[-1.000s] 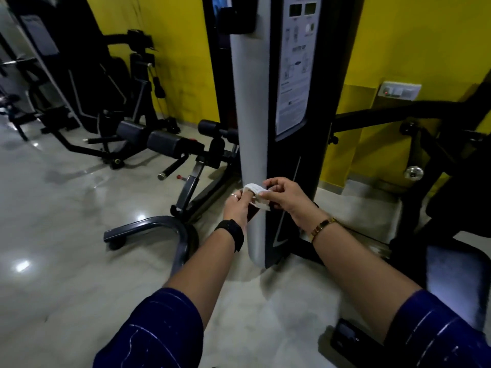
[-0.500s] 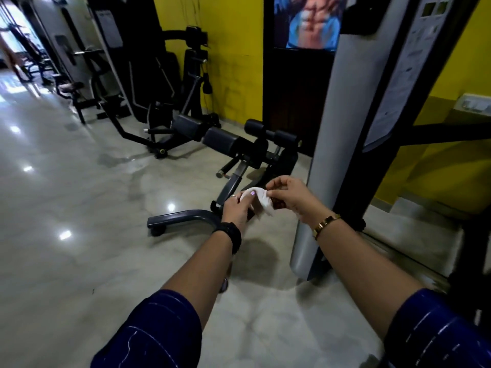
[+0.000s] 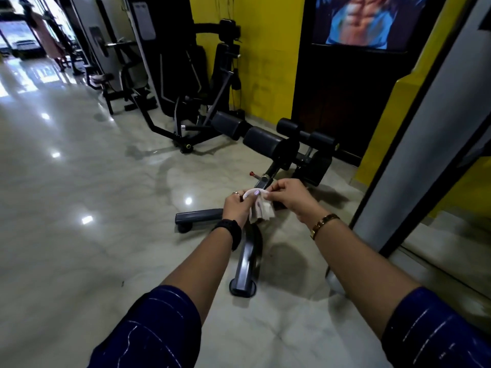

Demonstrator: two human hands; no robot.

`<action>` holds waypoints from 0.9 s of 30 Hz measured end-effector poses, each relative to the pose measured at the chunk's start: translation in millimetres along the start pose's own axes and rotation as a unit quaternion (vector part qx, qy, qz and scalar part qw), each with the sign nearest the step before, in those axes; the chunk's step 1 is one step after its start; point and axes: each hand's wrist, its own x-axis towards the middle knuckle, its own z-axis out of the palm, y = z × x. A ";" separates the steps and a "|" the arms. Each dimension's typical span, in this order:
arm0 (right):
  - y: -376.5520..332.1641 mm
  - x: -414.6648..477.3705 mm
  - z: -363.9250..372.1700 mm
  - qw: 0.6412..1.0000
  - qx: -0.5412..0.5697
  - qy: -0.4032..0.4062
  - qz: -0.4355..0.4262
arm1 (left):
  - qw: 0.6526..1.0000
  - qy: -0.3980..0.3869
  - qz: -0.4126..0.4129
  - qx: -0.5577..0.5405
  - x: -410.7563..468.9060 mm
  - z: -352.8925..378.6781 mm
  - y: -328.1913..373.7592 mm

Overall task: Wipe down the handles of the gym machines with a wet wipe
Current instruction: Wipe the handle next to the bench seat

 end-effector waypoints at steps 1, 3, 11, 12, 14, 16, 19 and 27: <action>-3.6 4.5 3.2 1.000 -0.002 -0.002 0.010 | 1.000 0.006 0.000 -0.001 2.9 -6.8 0.5; -9.7 17.0 9.1 1.000 -0.001 -0.007 0.026 | 1.000 0.020 -0.003 -0.004 12.1 -19.5 0.0; -15.2 89.1 34.8 0.999 0.026 0.011 0.028 | 0.998 0.052 -0.036 -0.010 73.1 -54.1 -13.0; -14.0 100.9 38.0 0.998 0.050 0.024 0.027 | 0.997 0.057 -0.044 -0.022 82.2 -56.3 -14.3; -11.2 130.4 45.5 0.991 0.106 0.064 0.041 | 0.991 0.076 -0.072 -0.079 106.8 -60.3 -14.6; -9.6 158.4 52.3 0.985 0.120 0.088 0.089 | 0.977 0.094 -0.095 -0.164 135.0 -64.5 -11.6; -5.4 194.9 61.7 0.974 0.084 0.005 0.210 | 0.963 0.114 -0.101 -0.221 176.3 -72.5 -1.5; -25.2 280.2 104.9 0.933 0.234 -0.153 0.225 | 0.952 0.132 -0.089 -0.260 264.9 -92.0 21.4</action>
